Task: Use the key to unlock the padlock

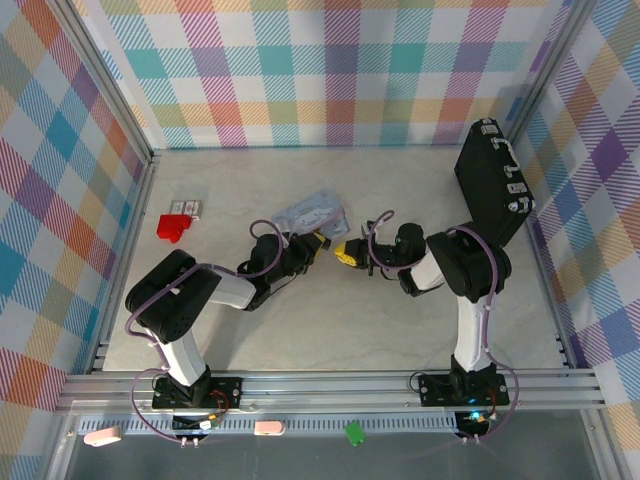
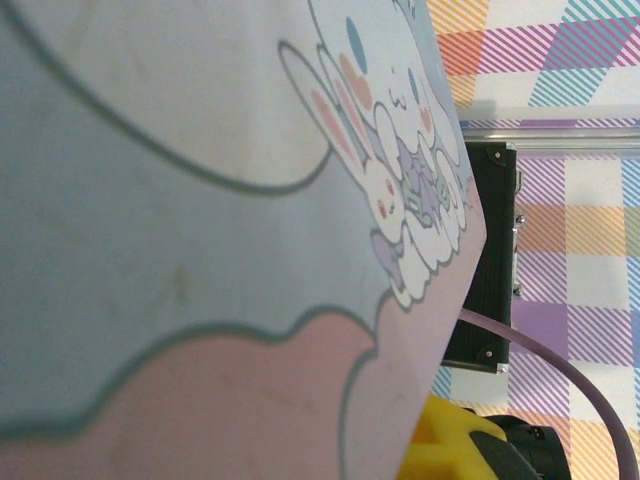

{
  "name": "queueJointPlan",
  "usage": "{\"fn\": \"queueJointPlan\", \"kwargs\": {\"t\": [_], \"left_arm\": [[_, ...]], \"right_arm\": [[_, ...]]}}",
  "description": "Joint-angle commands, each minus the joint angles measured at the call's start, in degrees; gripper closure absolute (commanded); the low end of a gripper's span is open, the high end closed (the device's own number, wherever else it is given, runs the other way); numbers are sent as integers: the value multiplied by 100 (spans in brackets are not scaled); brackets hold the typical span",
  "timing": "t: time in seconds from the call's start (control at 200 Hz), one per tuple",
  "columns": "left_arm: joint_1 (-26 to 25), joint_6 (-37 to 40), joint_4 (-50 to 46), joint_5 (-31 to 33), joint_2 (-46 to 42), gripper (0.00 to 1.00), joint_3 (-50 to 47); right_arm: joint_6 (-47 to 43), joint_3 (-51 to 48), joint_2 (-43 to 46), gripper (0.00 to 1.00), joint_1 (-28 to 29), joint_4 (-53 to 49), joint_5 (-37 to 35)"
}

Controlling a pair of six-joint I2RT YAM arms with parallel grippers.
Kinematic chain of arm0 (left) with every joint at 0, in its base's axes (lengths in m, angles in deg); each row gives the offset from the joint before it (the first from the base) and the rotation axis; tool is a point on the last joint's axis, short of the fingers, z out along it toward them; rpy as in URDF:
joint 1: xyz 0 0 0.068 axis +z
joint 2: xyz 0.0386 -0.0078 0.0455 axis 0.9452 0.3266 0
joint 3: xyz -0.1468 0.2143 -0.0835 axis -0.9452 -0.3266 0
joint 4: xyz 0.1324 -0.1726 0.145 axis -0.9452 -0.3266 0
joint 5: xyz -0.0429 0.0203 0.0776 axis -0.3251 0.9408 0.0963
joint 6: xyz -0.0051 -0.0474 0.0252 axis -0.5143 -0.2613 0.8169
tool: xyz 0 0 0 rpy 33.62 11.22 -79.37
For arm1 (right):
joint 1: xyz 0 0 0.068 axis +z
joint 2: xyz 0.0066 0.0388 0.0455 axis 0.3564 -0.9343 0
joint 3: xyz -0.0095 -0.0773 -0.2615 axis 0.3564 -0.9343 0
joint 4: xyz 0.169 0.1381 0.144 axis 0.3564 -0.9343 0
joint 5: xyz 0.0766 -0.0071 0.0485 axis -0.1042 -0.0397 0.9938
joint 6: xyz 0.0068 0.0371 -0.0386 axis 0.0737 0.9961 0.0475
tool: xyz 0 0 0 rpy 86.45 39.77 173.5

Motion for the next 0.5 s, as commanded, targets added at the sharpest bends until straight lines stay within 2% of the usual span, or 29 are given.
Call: {"fn": "queueJointPlan", "kwargs": {"t": [0.0,0.165,0.495], "left_arm": [[-411,-163,544,-1601,-48,100,155],[-411,-153,530,-1628,-51,100,133],[-522,-122,476,-1679,128,100,384]], "right_arm": [[-42,410,-157,100,-48,319,-236],[-9,472,-200,100,-163,319,-160],[-75,498,-78,100,78,317,-200]]}}
